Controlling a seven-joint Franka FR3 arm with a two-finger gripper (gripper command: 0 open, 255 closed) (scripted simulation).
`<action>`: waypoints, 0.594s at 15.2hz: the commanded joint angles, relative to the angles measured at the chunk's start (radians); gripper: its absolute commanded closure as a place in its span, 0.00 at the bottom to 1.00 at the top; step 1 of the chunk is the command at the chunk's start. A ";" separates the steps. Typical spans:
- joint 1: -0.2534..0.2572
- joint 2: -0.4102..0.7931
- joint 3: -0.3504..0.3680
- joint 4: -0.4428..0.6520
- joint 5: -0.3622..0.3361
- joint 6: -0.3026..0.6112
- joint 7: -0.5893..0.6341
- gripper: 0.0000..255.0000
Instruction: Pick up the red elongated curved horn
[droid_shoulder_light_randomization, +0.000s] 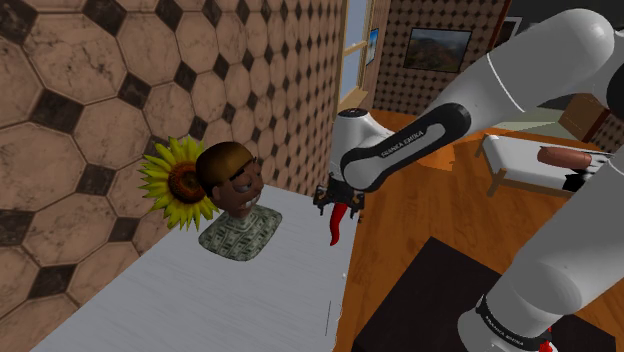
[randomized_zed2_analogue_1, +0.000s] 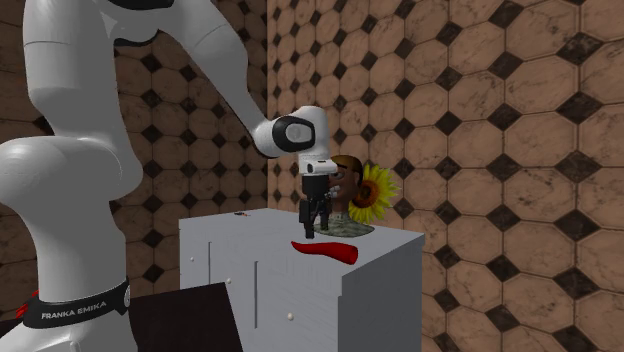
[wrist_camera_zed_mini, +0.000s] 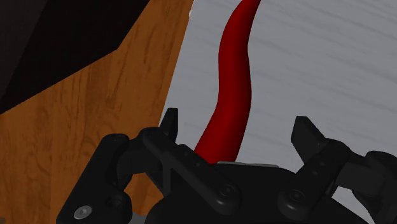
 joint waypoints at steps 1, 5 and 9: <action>-0.005 0.037 0.001 0.000 -0.026 0.037 0.031 0.00; -0.007 0.085 0.000 -0.013 -0.057 0.093 0.054 0.00; -0.007 0.103 -0.001 -0.017 -0.070 0.114 0.064 1.00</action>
